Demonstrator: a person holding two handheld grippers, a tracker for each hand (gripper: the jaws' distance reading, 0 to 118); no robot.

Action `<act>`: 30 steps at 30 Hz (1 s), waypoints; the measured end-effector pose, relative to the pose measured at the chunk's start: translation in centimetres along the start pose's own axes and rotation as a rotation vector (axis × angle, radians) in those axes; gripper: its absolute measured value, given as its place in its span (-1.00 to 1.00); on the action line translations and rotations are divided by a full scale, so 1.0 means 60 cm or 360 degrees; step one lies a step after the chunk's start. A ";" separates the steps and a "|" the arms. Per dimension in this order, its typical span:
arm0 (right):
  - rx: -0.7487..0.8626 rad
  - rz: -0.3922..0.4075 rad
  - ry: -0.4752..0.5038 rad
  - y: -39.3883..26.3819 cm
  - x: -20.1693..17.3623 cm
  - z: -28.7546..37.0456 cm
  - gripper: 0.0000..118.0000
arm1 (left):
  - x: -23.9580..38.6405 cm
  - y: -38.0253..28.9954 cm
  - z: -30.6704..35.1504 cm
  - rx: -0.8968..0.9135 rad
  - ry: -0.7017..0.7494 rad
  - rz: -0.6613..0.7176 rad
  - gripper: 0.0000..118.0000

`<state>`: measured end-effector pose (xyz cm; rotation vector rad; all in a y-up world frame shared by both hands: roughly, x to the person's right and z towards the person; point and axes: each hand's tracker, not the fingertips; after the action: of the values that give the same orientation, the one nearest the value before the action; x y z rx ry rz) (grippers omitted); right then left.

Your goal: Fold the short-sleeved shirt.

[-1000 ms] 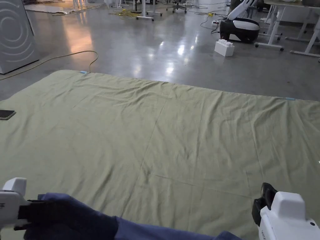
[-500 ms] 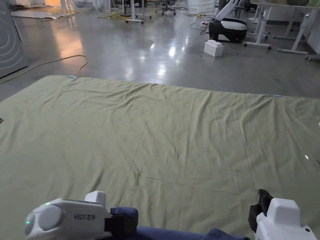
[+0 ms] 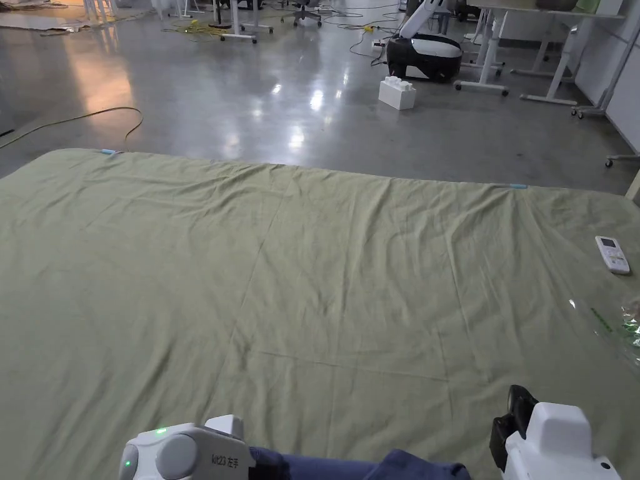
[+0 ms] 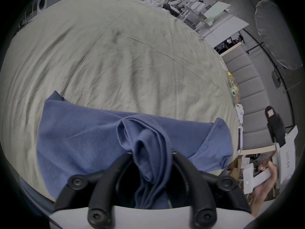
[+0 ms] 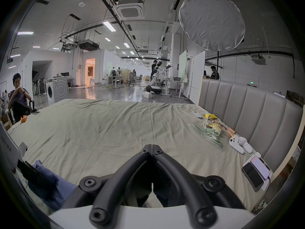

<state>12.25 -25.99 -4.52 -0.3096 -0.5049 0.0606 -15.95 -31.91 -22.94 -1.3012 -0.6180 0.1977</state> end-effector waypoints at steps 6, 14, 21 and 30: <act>-0.0005 0.0006 0.0006 0.001 0.001 -0.001 -0.99 | -0.007 0.008 0.072 0.0100 -0.0185 -0.0082 0.03; -0.0010 0.0000 0.0025 0.000 -0.004 -0.002 -0.99 | -0.044 0.014 0.126 0.0292 -0.0124 0.0058 -0.05; -0.0044 -0.0018 0.0037 -0.011 -0.008 -0.003 -0.99 | -0.015 -0.017 0.051 0.0060 -0.0033 -0.0111 -0.64; -0.0068 -0.0008 0.0029 -0.021 0.000 -0.001 -0.99 | 0.048 -0.072 -0.002 -0.0062 -0.0157 -0.0280 -0.67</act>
<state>12.24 -27.19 -4.22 -0.3506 -0.4893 0.0419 -14.37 -31.87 -17.99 -1.2727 -0.8197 0.1059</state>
